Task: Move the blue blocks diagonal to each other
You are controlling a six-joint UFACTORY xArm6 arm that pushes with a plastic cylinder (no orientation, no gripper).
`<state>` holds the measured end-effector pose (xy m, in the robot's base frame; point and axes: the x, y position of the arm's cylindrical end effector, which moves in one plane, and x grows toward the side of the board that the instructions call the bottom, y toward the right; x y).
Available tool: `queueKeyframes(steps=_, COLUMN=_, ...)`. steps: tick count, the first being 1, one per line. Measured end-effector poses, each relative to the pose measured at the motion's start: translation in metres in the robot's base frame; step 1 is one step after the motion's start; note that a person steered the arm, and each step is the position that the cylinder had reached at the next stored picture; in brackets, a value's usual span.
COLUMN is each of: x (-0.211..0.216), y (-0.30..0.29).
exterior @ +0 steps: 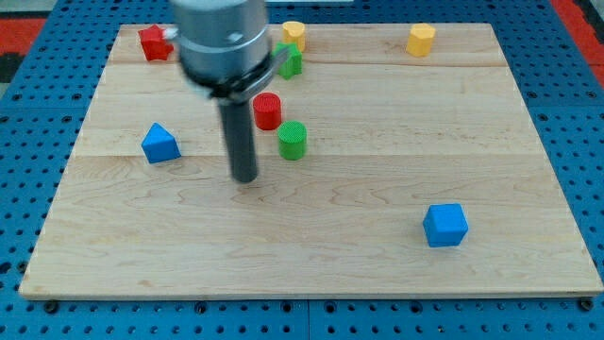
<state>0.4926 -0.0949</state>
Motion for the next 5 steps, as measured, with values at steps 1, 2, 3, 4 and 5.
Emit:
queueKeyframes(steps=1, x=-0.011, y=-0.093)
queueKeyframes(steps=2, x=-0.044, y=-0.146)
queueKeyframes(steps=3, x=-0.058, y=-0.139)
queueKeyframes(steps=4, x=-0.053, y=-0.051)
queueKeyframes(steps=5, x=-0.053, y=0.015)
